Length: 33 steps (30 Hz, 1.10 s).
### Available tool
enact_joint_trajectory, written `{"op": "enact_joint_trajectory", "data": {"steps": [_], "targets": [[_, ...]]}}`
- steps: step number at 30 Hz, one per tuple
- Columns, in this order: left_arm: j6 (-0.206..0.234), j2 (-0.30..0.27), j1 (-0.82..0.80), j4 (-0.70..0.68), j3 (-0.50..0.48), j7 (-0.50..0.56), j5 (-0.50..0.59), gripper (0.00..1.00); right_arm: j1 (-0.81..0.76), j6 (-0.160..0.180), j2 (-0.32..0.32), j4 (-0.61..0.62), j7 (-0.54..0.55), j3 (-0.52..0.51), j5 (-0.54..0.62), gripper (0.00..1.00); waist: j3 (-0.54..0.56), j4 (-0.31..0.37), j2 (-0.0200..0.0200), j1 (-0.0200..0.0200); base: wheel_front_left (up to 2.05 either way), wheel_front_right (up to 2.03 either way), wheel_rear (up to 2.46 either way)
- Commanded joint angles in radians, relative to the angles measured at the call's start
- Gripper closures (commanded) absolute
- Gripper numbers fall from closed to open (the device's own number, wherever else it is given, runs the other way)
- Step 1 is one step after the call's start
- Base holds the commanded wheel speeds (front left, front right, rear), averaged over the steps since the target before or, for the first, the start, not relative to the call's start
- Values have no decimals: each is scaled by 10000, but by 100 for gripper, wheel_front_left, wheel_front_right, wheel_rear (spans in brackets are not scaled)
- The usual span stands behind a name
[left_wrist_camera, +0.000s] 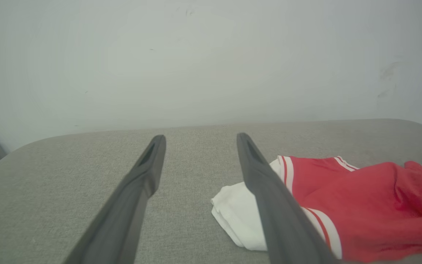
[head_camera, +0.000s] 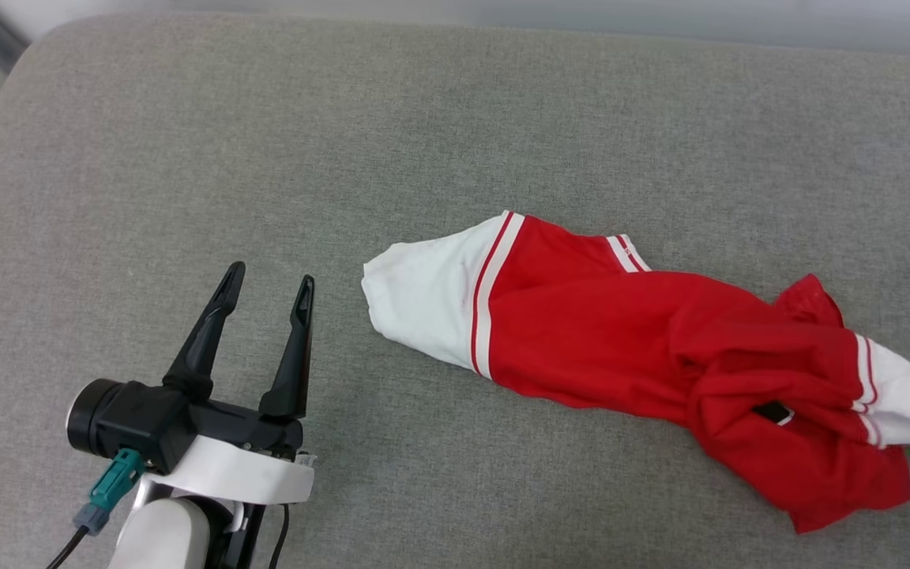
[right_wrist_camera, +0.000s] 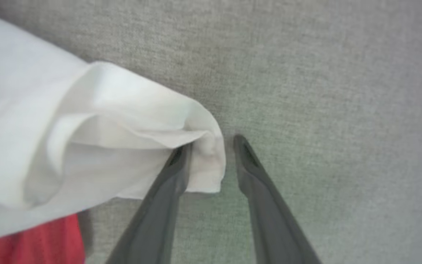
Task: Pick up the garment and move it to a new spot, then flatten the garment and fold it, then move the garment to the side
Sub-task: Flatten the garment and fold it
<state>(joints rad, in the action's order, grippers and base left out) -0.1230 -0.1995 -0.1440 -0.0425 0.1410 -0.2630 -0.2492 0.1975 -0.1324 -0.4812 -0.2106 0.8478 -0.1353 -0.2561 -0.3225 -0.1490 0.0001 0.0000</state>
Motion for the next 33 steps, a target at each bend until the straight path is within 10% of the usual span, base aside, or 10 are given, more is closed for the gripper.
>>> {"op": "enact_joint_trajectory", "data": {"steps": [1, 16, 18, 33], "targets": [[-10, 52, -67, 21, -36, -26, 30, 0, -113, 31, -101, -583, -66, 97, 215, 100, 55, 41, -1, 0, 0, 0, 0], [-67, 150, 123, 151, -93, -26, 65, 0, 254, 23, -1455, -1783, -2253, -561, 1591, 100, 617, 271, -1, 0, 0, 0, 0], [-69, 133, 115, 166, -64, -26, 41, 0, 211, 23, -1302, -1983, -2447, -602, 1662, 0, 636, 309, -1, 0, 0, 0, 0], [-72, -667, -152, 637, 59, -1, -299, 0, 248, 22, 680, 450, -4780, -1154, 458, 0, 1524, 1411, -1, 0, 0, 0, 0]]}}
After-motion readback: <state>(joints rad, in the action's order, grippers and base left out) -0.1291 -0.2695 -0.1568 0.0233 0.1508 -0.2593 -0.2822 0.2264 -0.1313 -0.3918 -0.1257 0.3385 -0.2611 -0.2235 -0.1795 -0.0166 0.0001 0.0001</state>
